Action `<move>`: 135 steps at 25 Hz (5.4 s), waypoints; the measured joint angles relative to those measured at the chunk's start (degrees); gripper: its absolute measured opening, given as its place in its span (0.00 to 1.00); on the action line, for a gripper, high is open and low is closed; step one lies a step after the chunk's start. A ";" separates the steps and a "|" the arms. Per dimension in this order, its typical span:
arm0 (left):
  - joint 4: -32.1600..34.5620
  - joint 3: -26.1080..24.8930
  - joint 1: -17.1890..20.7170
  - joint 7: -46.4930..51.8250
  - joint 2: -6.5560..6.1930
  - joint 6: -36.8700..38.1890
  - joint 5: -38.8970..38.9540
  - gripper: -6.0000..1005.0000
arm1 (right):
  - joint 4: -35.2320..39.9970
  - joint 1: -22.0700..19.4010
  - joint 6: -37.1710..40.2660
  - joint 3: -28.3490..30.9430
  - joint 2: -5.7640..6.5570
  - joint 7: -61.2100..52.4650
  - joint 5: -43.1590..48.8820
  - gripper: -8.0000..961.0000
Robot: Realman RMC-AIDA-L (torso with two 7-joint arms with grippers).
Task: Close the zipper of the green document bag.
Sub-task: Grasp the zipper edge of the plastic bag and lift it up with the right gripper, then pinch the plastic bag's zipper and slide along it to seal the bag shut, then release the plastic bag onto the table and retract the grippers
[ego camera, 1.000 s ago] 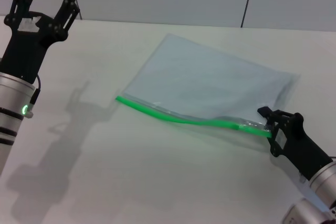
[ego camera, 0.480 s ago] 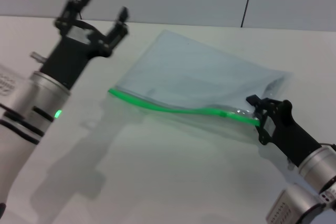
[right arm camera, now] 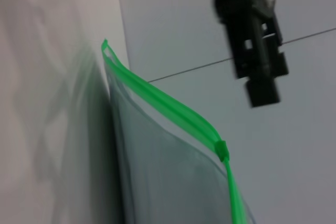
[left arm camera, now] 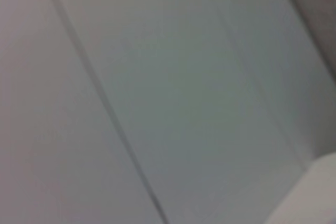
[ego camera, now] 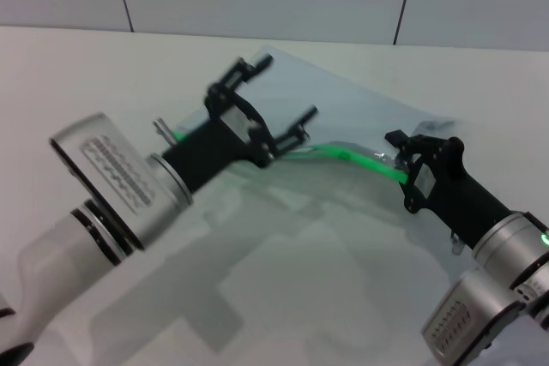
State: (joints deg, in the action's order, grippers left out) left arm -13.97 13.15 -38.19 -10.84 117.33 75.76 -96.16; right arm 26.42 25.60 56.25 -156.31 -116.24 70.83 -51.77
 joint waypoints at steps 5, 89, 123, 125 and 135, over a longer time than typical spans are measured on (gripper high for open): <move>-1.69 4.27 -0.79 -3.39 0.03 -1.92 -0.04 0.73 | -0.42 0.84 0.01 0.12 0.13 -1.16 0.00 0.06; -4.05 -3.73 1.17 -30.11 -0.05 -8.45 -0.33 0.13 | -8.81 0.92 8.67 4.14 0.31 -12.08 -0.09 0.06; -3.91 -11.78 3.15 -13.00 -0.16 3.29 3.74 0.30 | -12.22 -2.46 19.10 23.24 -0.13 -20.90 -0.12 0.14; -3.17 -12.44 3.55 -8.76 -0.22 5.42 3.82 0.39 | -12.22 -3.06 22.73 23.04 -0.13 -26.22 -0.11 0.20; -0.37 -14.12 5.60 12.64 -0.36 11.99 9.30 0.71 | -13.76 -3.81 32.91 21.13 0.26 -65.92 1.52 0.49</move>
State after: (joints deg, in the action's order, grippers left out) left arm -14.35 -0.97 -32.59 1.80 116.98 87.75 -86.87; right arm 12.66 21.79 89.16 -135.18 -115.98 4.91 -50.25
